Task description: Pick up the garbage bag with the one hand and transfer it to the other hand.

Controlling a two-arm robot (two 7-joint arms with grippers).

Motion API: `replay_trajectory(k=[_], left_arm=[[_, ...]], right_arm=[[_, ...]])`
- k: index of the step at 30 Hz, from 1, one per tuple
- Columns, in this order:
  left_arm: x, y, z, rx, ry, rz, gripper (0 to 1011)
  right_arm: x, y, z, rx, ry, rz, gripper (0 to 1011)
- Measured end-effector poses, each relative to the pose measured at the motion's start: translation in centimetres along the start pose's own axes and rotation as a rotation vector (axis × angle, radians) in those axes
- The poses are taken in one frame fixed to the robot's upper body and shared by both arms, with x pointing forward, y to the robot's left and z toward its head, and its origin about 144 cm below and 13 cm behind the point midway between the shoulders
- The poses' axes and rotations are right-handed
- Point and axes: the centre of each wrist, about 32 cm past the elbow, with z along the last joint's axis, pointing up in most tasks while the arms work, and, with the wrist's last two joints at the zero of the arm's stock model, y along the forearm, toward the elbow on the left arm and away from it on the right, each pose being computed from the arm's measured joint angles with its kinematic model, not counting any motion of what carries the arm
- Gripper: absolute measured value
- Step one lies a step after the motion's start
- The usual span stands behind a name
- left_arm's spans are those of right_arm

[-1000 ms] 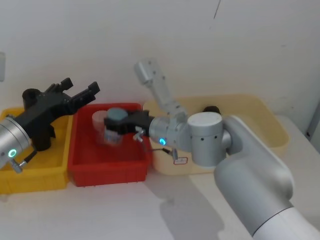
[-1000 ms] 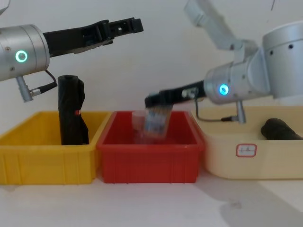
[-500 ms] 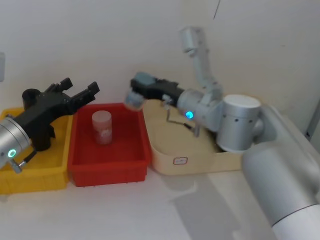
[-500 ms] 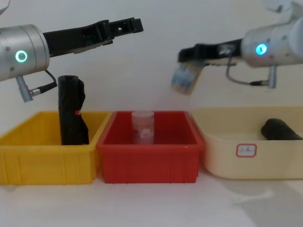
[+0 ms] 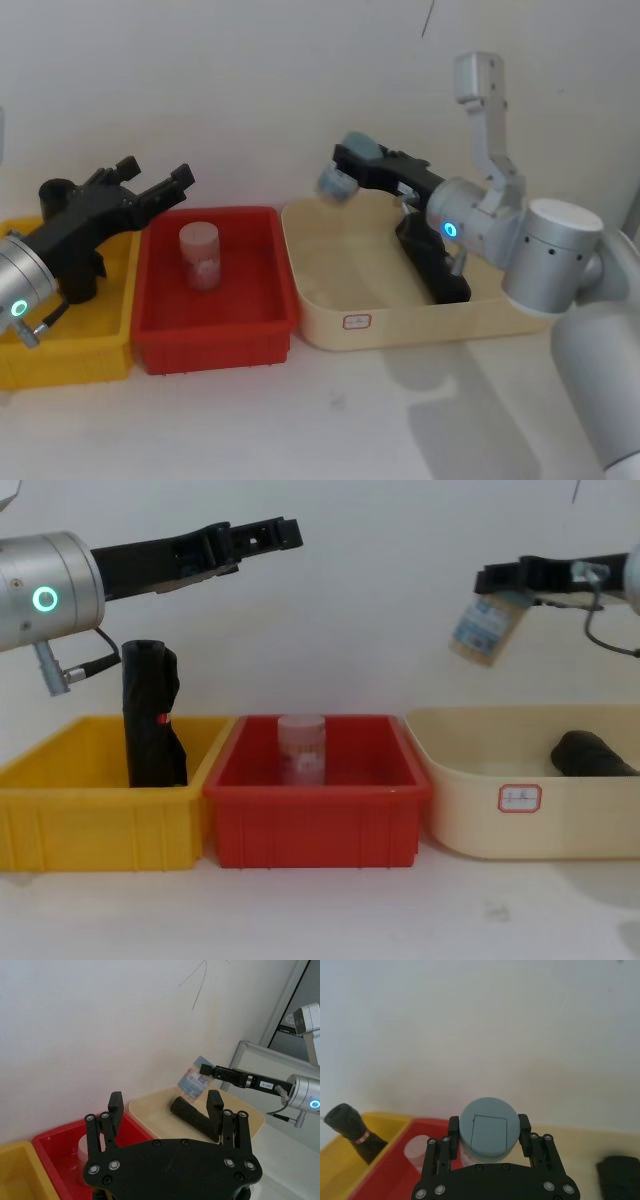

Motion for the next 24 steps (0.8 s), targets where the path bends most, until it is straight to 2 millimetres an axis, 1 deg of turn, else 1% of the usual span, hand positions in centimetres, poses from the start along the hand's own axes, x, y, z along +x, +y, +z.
replay_trajectory(k=[1, 2, 8, 9, 11, 14, 24], left_arm=[[0.0, 0.0, 0.0, 0.000, 0.000, 0.000, 1001], [0.0, 0.0, 0.0, 0.000, 0.000, 0.000, 1001], [0.0, 0.0, 0.0, 0.000, 0.000, 0.000, 1001], [0.0, 0.0, 0.0, 0.000, 0.000, 0.000, 1001], [0.0, 0.0, 0.0, 0.000, 0.000, 0.000, 1001], [0.0, 0.0, 0.0, 0.000, 0.000, 0.000, 1001], [0.0, 0.0, 0.0, 0.000, 0.000, 0.000, 1001]], right_arm=[[0.2, -0.1, -0.1, 0.003, 0.000, -0.004, 676], [0.3, -0.2, -0.2, 0.004, -0.001, -0.008, 697], [1.5, -1.1, -0.7, 0.020, -0.009, -0.039, 866], [1.6, -1.2, -0.7, 0.021, -0.009, -0.041, 899], [1.7, -1.3, -0.8, 0.024, -0.010, -0.044, 923], [1.6, -1.3, -0.9, 0.028, -0.012, -0.043, 1002], [0.7, -1.2, -1.9, 0.095, -0.033, -0.014, 1000]])
